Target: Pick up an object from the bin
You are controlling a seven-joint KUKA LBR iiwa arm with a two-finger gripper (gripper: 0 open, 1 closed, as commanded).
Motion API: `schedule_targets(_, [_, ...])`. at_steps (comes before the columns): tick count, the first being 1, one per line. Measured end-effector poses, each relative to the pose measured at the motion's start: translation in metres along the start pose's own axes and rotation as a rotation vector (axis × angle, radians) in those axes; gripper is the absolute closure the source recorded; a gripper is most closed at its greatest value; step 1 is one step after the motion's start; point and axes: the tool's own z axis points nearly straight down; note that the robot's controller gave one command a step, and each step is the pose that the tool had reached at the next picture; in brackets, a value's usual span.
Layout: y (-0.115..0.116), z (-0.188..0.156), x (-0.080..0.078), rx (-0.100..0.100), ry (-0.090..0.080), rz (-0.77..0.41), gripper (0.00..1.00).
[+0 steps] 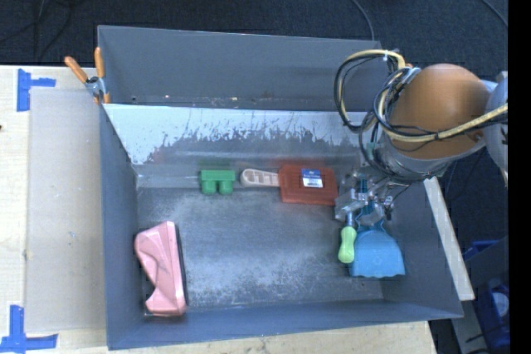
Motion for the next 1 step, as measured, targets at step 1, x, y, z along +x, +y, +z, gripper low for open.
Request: schedule_targets(1, [0.0023,-0.0089,-0.0006,-0.01,-0.001,0.001,1.0])
